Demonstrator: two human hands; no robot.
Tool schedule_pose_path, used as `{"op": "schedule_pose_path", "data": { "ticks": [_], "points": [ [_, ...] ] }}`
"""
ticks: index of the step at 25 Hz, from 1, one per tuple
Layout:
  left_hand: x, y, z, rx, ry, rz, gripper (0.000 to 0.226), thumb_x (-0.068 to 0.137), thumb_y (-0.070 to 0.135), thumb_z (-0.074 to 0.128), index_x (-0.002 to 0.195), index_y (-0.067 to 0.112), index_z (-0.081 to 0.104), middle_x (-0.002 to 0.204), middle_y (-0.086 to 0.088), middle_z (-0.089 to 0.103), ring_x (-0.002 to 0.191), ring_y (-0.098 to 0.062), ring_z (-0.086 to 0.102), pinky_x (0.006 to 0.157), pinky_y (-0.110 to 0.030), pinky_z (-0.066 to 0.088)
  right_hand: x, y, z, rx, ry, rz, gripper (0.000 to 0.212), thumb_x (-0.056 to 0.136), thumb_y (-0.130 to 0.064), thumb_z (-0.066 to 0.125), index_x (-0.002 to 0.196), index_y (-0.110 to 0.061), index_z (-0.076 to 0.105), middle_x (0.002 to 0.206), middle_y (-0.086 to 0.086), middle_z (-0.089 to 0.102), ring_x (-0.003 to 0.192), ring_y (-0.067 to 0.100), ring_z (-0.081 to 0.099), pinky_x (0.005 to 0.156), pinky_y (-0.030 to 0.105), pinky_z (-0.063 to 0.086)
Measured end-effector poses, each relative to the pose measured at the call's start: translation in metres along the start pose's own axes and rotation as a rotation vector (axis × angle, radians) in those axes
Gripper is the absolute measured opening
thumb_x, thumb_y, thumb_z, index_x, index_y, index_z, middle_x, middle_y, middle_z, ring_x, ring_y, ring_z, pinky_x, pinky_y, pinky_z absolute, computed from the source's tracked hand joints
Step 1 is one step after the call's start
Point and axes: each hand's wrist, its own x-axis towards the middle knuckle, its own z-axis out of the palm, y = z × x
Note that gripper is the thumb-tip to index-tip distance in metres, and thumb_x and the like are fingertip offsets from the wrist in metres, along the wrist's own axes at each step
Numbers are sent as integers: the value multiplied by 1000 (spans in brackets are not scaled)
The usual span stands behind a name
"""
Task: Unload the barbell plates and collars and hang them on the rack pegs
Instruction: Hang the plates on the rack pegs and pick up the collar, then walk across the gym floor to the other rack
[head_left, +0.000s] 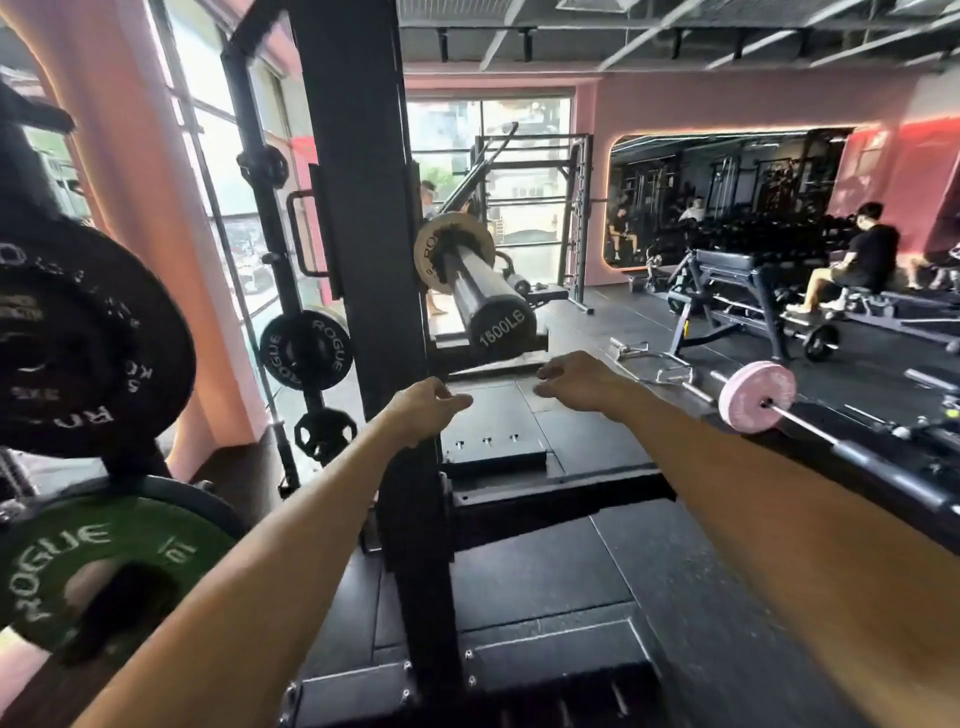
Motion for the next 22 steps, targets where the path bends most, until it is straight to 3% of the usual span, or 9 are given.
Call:
{"op": "schedule_pose_path", "data": {
  "ticks": [5,9,13,16,22],
  "points": [
    [-79,-37,105,61,-225,-63,44,90,55,57,110,16,61,73,3,57,70,-17,55,65,-27,49,-96,94,60,-49,-137,170,40,90,-27,64,126,-10,61,129,9,61,117,24,57,99,27,43],
    [-150,-56,201,146,-475,-80,42,93,47,56,111,10,61,101,-11,67,95,-30,64,67,-30,48,-185,185,105,-117,-262,335,38,90,-27,61,123,-10,64,127,9,64,115,24,59,99,30,46],
    [-207,-67,298,190,-650,-103,36,91,48,58,107,16,61,98,-6,67,85,-24,60,65,-25,41,-277,277,137,-59,-348,541,41,88,-27,63,125,-11,62,128,7,63,117,22,59,97,27,44],
    [-243,-64,374,249,-830,-100,38,90,50,57,107,17,62,92,0,64,82,-18,57,69,-26,42,-342,344,146,-9,-405,713,40,88,-31,64,124,-14,62,127,6,63,118,23,59,97,29,45],
    [-294,-28,505,453,-1145,-71,39,92,51,56,114,18,59,113,-3,66,100,-18,59,80,-26,43,-460,462,131,83,-493,988,38,89,-33,61,122,-15,63,126,6,63,115,23,59,94,31,47]
  ]
}}
